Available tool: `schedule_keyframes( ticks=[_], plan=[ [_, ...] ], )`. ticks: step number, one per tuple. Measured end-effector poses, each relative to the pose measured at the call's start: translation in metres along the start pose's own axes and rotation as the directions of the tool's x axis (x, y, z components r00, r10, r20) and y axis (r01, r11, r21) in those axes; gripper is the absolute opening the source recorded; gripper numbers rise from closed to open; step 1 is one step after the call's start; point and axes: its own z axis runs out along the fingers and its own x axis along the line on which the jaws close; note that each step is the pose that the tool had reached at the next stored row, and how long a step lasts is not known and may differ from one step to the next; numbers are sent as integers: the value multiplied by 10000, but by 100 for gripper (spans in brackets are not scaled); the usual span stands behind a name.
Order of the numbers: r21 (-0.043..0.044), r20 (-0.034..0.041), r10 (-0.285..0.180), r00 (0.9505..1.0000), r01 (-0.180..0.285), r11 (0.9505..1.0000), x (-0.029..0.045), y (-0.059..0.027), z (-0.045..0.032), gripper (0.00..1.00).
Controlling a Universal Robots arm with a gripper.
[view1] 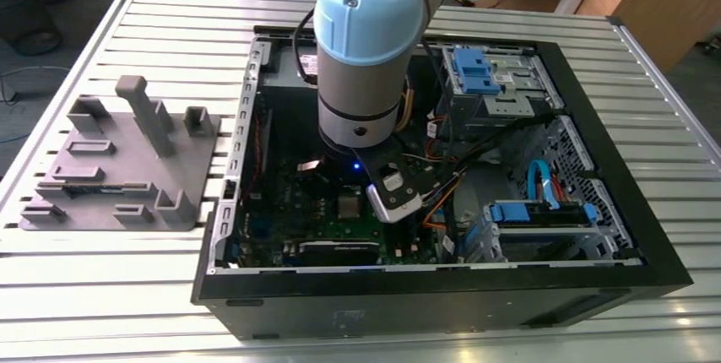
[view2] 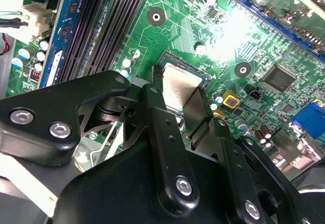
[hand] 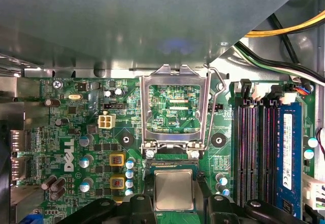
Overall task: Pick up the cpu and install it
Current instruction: 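Place the cpu into insertion slot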
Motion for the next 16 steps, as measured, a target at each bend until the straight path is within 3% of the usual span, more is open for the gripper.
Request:
schedule_keyframes(
  ticks=[16],
  plan=[
    [-3,1,0,10000,0,10000,-1,0,-20,41]
  ],
)
